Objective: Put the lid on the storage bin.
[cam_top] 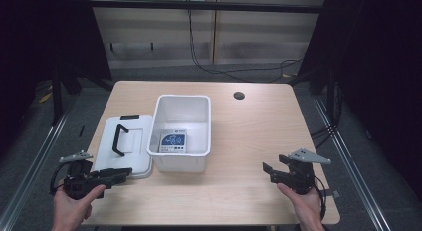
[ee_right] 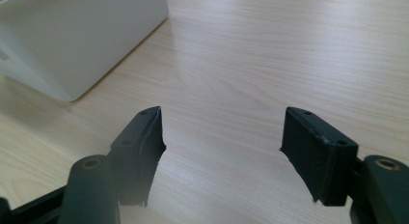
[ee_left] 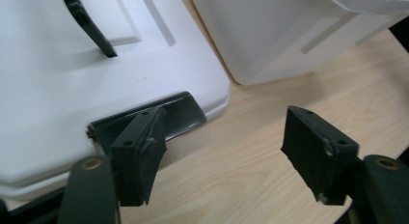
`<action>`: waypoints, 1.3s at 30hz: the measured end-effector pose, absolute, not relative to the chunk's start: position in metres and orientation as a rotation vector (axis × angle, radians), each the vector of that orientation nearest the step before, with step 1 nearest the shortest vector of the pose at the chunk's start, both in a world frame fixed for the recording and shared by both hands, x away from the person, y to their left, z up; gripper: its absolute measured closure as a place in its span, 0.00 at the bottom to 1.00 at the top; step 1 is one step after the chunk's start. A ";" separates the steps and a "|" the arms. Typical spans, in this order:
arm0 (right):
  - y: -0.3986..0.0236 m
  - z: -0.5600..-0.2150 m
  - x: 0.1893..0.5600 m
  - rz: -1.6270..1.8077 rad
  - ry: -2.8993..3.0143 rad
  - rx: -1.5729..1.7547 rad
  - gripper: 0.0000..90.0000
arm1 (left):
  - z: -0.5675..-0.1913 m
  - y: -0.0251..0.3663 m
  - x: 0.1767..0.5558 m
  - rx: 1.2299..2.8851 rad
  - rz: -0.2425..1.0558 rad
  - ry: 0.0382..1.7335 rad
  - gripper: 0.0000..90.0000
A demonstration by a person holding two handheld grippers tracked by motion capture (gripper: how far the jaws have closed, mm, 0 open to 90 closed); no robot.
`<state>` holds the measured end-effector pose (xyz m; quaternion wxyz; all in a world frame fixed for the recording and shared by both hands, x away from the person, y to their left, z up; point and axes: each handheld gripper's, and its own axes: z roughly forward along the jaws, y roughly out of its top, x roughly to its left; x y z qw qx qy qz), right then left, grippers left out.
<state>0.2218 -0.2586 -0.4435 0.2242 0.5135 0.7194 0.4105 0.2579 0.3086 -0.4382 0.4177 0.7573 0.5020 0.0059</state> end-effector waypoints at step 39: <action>-0.244 -0.437 0.207 1.182 2.040 1.400 0.29 | -0.383 0.300 0.300 1.942 0.192 1.322 0.52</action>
